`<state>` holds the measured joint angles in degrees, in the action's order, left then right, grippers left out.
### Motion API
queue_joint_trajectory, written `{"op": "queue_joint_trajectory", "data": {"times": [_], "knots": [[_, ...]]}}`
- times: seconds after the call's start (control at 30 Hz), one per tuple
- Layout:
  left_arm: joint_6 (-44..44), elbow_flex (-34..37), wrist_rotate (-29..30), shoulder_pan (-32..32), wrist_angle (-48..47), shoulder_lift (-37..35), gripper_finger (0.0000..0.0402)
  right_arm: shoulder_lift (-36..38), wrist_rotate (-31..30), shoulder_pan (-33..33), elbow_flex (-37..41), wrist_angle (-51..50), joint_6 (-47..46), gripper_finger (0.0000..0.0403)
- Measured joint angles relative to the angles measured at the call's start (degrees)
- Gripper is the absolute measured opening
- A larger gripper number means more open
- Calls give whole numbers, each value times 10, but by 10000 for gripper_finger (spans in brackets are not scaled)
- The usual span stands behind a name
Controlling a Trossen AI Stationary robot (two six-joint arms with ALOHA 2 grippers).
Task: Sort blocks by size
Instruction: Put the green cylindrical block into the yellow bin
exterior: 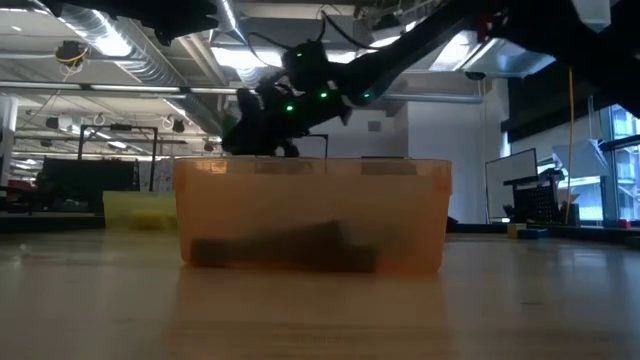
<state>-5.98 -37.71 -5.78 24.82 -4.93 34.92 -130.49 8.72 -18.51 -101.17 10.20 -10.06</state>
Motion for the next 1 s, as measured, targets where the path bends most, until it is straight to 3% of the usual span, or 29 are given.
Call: {"op": "queue_joint_trajectory", "data": {"times": [0.7,0.83,1.0], "knots": [[0,0,0,0,0,1,182,-214,-7,2,-303,-15,-2,154],[0,0,0,0,0,1,182,-243,-42,2,-339,-2,-2,154],[0,0,0,0,1,1,182,-245,-93,1,-331,34,1,154]]}}
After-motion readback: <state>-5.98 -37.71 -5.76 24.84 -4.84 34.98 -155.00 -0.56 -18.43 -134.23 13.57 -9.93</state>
